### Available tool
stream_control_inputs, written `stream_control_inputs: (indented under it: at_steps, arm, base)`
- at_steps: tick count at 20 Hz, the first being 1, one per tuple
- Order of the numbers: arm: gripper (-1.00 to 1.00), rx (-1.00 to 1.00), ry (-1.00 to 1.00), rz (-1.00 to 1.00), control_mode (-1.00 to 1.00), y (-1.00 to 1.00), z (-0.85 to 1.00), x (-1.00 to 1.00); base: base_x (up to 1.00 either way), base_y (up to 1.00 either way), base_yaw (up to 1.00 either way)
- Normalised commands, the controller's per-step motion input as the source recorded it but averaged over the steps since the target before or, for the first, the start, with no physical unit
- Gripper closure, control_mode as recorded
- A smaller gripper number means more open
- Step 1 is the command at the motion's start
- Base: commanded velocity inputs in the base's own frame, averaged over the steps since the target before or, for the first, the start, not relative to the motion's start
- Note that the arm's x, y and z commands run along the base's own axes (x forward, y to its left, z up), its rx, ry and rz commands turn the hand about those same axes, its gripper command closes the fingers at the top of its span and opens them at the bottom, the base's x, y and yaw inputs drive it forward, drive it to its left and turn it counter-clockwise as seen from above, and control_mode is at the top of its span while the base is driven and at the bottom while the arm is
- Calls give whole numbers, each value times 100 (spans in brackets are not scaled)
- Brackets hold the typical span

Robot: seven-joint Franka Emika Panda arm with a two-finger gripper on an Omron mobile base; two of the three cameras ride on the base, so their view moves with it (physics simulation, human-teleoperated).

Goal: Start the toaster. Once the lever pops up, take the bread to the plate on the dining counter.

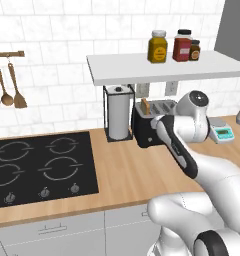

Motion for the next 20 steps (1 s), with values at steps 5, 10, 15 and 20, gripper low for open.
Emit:
stream_control_inputs:
  at_steps: [5, 10, 15, 20]
  arm:
    - [100, 1, -4, 1, -100, -28, -16, 47]
    - [100, 0, -3, -1, -100, -1, -12, 49]
    - [100, 0, 0, -5, -100, 0, -12, 35]
    - [100, -1, 0, -6, -100, 0, -37, 28]
  base:
    - [0, 0, 0]
    - [0, 0, 0]
    - [0, 0, 0]
    - [0, 0, 0]
